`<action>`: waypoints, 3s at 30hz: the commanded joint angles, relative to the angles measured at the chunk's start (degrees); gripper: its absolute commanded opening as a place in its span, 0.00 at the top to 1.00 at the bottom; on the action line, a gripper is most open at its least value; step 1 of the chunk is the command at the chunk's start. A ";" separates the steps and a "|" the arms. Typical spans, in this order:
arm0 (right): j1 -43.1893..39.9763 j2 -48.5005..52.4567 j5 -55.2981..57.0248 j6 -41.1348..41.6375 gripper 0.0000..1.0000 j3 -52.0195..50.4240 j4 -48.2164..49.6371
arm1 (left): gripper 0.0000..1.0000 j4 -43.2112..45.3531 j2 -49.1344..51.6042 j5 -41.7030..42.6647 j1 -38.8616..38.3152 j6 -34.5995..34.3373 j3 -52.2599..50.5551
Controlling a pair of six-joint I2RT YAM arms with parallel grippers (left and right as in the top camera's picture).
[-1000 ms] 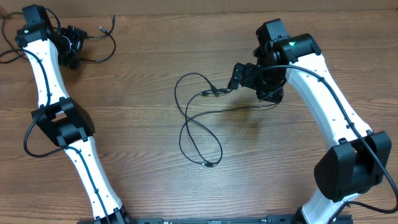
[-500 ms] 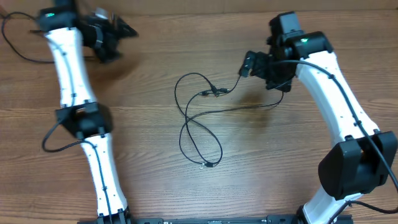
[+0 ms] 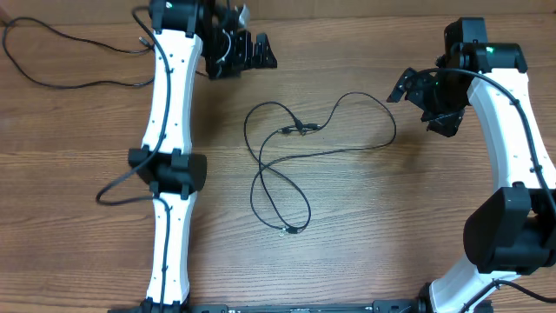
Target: Untangle cables
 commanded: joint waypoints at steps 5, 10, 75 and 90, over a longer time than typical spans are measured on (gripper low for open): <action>-0.13 -1.27 0.15 -0.02 0.00 -0.28 1.25 | 0.00 -0.15 -31.63 -24.30 -5.62 -2.56 -17.22; -0.13 -1.27 0.15 -0.02 0.00 -0.28 2.34 | 0.00 -0.13 -43.95 -23.87 -5.64 -5.07 -42.18; -0.13 -1.27 0.15 -0.02 0.00 -0.28 2.36 | 0.49 35.85 -38.34 -23.87 -35.19 49.55 -102.05; -0.13 -1.27 0.15 -0.02 0.00 -0.28 2.36 | 0.96 29.35 -39.17 -29.16 -34.10 29.20 -83.78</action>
